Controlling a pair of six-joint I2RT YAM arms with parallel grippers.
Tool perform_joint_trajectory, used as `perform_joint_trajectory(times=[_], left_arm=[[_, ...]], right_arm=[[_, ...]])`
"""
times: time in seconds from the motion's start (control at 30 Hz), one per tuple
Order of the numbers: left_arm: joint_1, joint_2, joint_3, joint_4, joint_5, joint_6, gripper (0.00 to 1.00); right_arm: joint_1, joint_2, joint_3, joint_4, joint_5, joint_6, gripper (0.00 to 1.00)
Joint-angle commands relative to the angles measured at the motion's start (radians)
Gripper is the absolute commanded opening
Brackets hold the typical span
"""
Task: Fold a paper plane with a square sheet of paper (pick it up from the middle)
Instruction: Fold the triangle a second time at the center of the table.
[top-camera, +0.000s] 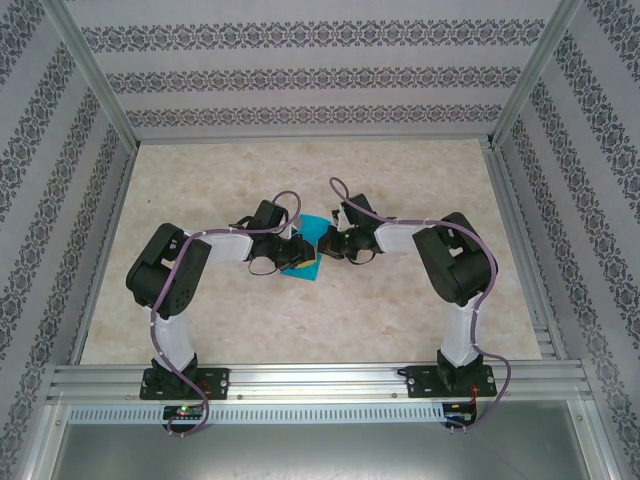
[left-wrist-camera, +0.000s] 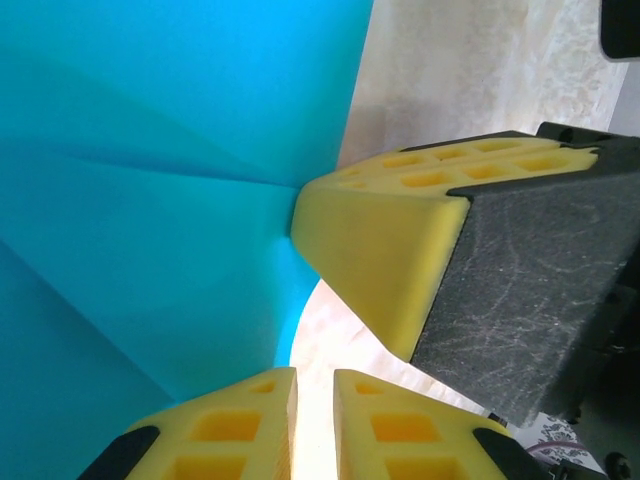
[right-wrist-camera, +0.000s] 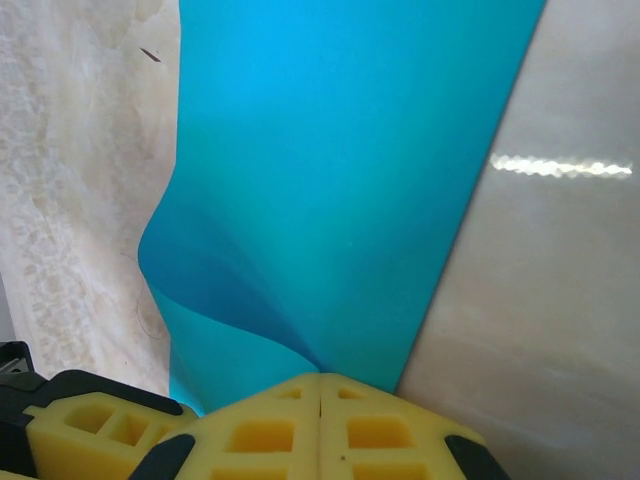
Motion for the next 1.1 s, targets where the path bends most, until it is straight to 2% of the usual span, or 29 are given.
perform_joint_trajectory(times=[0.0, 1.07], left_arm=[[-0.015, 0.02, 0.024, -0.028, -0.01, 0.025, 0.18], [-0.017, 0.052, 0.032, -0.099, -0.043, 0.055, 0.17]], right_arm=[[-0.009, 0.02, 0.025, 0.006, -0.013, -0.024, 0.07], [-0.009, 0.017, 0.019, -0.024, 0.017, -0.028, 0.07]])
